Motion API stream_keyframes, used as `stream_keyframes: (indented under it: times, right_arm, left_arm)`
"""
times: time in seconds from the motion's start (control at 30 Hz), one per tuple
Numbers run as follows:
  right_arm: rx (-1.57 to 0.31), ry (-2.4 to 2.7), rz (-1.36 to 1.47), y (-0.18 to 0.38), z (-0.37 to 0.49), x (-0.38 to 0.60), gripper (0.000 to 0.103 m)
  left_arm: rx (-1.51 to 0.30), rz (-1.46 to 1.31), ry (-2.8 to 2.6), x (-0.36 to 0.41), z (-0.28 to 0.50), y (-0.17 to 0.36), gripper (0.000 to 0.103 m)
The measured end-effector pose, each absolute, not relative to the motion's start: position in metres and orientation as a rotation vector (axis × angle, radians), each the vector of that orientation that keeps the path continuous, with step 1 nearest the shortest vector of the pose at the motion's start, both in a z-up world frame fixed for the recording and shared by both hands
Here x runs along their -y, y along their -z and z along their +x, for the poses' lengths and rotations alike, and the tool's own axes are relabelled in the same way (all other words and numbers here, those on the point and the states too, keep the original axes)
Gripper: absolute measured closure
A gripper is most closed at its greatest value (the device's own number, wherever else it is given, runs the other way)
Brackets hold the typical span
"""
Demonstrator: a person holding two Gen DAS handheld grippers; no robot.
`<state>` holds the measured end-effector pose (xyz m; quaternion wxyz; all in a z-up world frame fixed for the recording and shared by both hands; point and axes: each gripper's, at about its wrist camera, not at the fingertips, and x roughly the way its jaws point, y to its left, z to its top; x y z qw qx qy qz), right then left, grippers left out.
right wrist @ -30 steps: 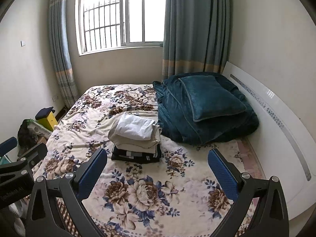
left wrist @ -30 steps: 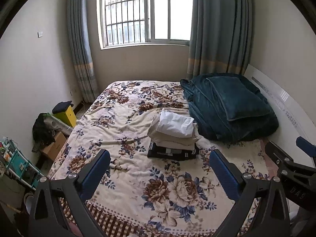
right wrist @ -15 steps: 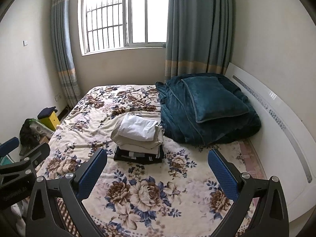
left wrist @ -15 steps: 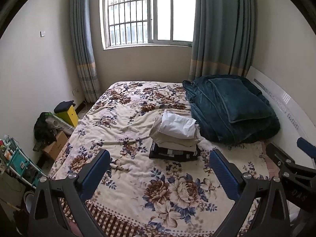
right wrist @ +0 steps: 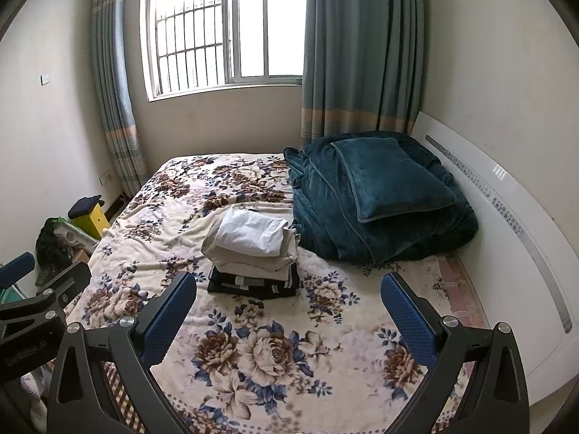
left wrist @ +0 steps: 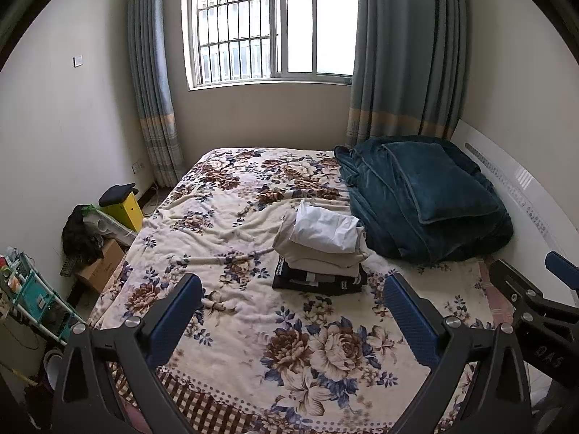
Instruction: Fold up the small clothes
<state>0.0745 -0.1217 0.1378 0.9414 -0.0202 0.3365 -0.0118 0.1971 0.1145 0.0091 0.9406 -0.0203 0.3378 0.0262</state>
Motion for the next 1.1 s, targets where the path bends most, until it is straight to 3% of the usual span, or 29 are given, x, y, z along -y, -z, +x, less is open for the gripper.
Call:
stream_keyframes:
  times: [1.1]
  right_arm:
    - [-0.683, 0.051, -0.036, -0.131, 0.076, 0.126, 0.000]
  left_arm:
    - [-0.678, -0.042, -0.052, -0.125, 0.202, -0.009, 0.000]
